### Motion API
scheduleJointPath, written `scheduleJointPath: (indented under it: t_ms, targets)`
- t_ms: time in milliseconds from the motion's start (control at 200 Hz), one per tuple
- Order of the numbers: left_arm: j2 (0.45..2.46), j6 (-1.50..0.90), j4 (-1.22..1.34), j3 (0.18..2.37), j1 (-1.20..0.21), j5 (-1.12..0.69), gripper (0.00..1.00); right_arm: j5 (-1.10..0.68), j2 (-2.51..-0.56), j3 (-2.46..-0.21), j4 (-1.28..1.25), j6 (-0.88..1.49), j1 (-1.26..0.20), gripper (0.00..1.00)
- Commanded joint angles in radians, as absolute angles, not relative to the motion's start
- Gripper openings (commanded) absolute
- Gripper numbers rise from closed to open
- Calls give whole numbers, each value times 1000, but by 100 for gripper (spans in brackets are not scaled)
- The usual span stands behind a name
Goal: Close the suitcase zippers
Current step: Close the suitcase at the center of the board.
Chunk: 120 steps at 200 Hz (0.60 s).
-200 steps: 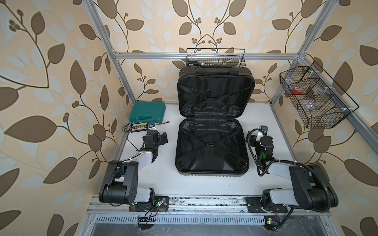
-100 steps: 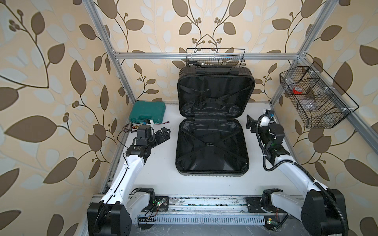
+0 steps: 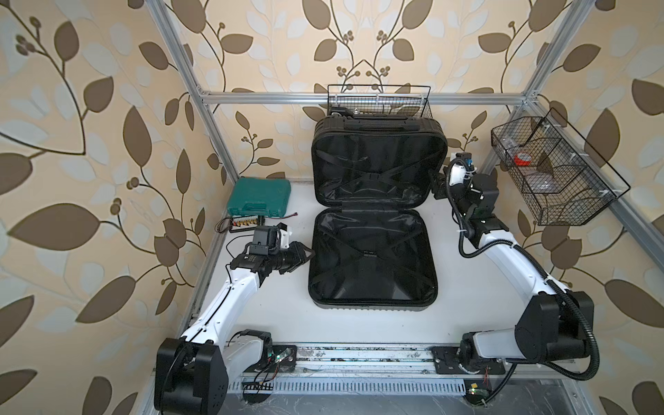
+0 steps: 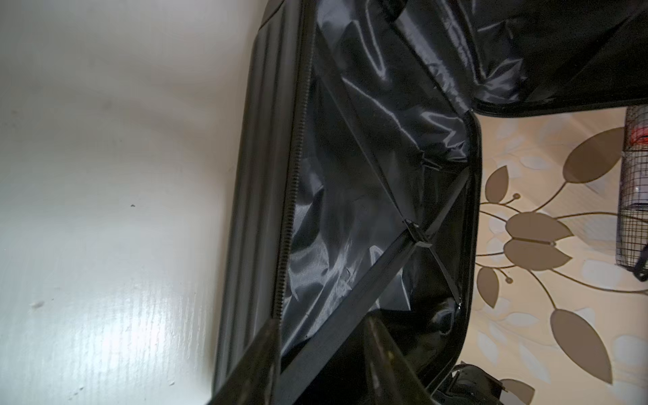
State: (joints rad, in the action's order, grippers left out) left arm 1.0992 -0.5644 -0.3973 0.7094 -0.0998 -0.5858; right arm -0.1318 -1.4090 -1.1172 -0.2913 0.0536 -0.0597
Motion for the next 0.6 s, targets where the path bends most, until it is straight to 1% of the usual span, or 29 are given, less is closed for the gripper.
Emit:
scheduleJointPath:
  t_ms: [0,135,310,390,495,595]
  targets:
    - [1132,-549,-384,723,-110,-626,39,-131,-1433,-1176,-253,35,-61,51]
    - [1172,-546,-363,731,-115,-624,38,-95,-1456,-1218,-211,40,-61,51]
    - [1226,-540,-341,742,-123,-616,30,-68,-1461,-1219,-221,44,-60,51]
    - [1251,-540,-330,746,-125,-608,29,-41,-1475,-1241,-202,62,-61,51]
    - [1277,-545,-313,748,-129,-598,24,-52,-1486,-1254,-198,73,-61,50]
    - [1291,-549,-307,755,-135,-582,17,-41,-1496,-1264,-202,77,-58,49]
